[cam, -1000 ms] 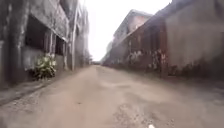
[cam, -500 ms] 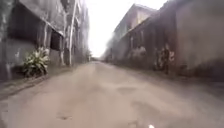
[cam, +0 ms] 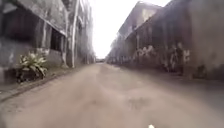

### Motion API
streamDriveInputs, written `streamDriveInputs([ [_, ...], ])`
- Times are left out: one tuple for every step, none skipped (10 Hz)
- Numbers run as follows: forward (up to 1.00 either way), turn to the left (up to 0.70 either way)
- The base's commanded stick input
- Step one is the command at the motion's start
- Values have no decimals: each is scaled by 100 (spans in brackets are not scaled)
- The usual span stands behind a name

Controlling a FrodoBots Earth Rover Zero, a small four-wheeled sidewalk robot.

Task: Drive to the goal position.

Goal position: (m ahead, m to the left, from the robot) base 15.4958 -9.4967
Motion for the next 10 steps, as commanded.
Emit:
streamDriveInputs([
  [100, 0],
  [100, 17],
  [100, 20],
  [100, 4],
  [100, 0],
  [100, 0],
  [100, 0],
  [100, 0],
  [100, 0],
  [100, 0],
])
